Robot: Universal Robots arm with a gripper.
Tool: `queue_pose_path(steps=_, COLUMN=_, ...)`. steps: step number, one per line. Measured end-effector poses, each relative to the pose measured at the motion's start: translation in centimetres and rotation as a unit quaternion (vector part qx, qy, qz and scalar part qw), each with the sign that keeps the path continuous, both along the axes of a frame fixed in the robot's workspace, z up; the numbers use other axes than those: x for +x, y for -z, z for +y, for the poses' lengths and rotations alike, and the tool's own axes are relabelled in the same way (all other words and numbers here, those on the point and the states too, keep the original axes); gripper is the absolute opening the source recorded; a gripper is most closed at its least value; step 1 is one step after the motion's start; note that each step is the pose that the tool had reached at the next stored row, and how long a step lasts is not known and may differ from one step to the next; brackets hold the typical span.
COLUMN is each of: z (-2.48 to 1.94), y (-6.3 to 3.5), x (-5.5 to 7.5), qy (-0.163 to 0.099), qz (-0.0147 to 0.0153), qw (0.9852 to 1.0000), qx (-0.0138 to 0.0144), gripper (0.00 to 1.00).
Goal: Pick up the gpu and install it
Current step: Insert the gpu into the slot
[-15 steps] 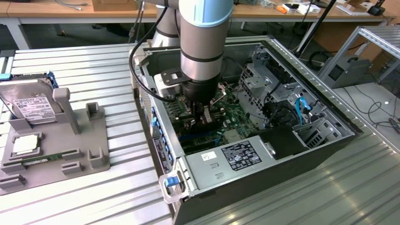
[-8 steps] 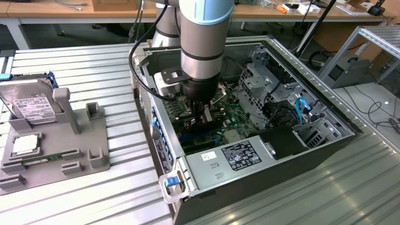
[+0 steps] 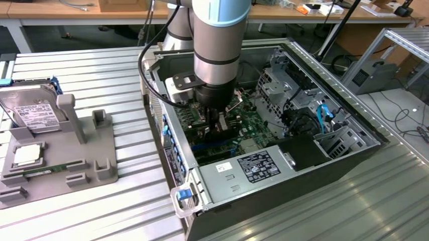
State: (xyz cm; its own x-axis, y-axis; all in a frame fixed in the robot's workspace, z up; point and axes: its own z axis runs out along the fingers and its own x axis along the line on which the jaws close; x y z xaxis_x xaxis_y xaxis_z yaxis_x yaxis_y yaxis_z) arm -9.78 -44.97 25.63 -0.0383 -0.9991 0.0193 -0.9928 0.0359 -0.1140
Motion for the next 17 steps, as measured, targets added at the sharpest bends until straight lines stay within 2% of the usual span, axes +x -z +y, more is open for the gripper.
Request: queue_pose_path(steps=17, z=0.02, y=0.27, x=0.00, qy=0.002, qz=0.0000, qw=1.0000, qx=0.0000, gripper=0.27)
